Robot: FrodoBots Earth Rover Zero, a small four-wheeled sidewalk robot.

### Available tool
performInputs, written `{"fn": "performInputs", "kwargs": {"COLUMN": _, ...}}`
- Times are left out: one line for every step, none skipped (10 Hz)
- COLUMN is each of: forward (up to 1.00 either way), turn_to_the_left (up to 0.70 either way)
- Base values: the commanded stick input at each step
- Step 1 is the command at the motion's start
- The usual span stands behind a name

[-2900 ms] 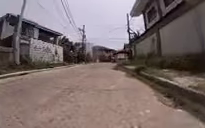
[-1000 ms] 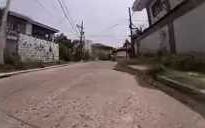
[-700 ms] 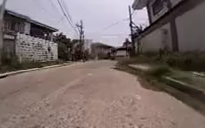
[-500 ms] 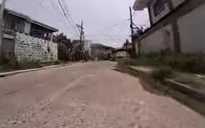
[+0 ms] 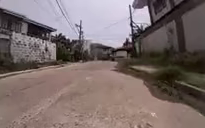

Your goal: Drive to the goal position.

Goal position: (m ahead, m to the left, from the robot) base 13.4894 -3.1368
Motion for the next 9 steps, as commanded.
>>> {"fn": "performInputs", "kwargs": {"forward": 0.7, "turn_to_the_left": 0.0}}
{"fn": "performInputs", "kwargs": {"forward": 0.7, "turn_to_the_left": 0.0}}
{"fn": "performInputs", "kwargs": {"forward": 0.7, "turn_to_the_left": 0.0}}
{"fn": "performInputs", "kwargs": {"forward": 0.7, "turn_to_the_left": 0.0}}
{"fn": "performInputs", "kwargs": {"forward": 0.7, "turn_to_the_left": 0.0}}
{"fn": "performInputs", "kwargs": {"forward": 0.7, "turn_to_the_left": 0.0}}
{"fn": "performInputs", "kwargs": {"forward": 0.7, "turn_to_the_left": 0.0}}
{"fn": "performInputs", "kwargs": {"forward": 0.7, "turn_to_the_left": 0.0}}
{"fn": "performInputs", "kwargs": {"forward": 0.7, "turn_to_the_left": 0.0}}
